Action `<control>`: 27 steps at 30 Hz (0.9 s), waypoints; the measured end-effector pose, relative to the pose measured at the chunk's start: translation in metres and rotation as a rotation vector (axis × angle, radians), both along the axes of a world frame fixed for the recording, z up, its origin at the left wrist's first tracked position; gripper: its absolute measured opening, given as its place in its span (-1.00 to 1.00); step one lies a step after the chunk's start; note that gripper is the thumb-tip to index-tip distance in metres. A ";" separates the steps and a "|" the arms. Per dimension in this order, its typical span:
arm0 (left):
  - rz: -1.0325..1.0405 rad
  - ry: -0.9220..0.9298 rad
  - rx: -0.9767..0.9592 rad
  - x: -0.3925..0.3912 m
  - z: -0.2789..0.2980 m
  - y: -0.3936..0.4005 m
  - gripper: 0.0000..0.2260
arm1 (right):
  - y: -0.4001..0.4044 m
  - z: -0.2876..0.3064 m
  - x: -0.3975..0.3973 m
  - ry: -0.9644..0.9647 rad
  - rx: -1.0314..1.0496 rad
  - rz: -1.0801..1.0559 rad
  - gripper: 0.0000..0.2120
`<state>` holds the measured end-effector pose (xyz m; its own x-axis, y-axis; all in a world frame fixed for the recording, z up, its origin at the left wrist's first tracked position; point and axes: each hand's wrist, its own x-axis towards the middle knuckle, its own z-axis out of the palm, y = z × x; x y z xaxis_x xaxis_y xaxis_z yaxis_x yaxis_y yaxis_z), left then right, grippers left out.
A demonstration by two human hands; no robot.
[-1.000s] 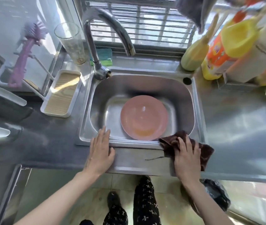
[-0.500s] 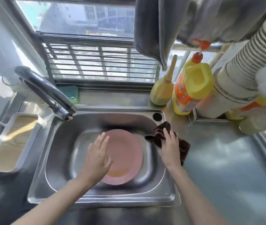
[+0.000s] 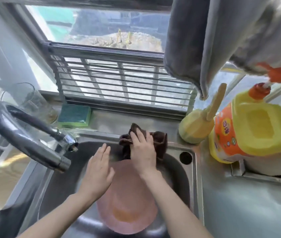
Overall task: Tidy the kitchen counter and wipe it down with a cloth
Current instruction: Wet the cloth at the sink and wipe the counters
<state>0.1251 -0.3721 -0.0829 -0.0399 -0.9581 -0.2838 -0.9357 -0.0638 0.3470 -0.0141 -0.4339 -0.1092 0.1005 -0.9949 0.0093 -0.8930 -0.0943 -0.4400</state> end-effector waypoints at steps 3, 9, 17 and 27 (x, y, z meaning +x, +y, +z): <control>0.025 0.013 0.001 0.003 -0.004 -0.003 -0.43 | -0.004 0.005 0.004 0.016 0.076 0.068 -0.62; 0.048 0.062 -0.011 0.009 0.002 -0.015 -0.39 | -0.012 0.004 -0.029 0.168 0.237 -0.264 -0.35; -0.039 -0.173 0.156 0.032 -0.003 -0.034 -0.24 | -0.057 0.001 0.021 0.039 0.171 0.224 -0.41; -0.005 -0.055 0.055 0.040 -0.001 -0.034 -0.30 | -0.040 -0.008 -0.002 0.140 0.010 -0.139 -0.51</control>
<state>0.1654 -0.4064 -0.0840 -0.0281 -0.9409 -0.3377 -0.9536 -0.0761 0.2914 -0.0162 -0.4739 -0.1176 -0.0382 -0.9993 -0.0051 -0.9497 0.0379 -0.3108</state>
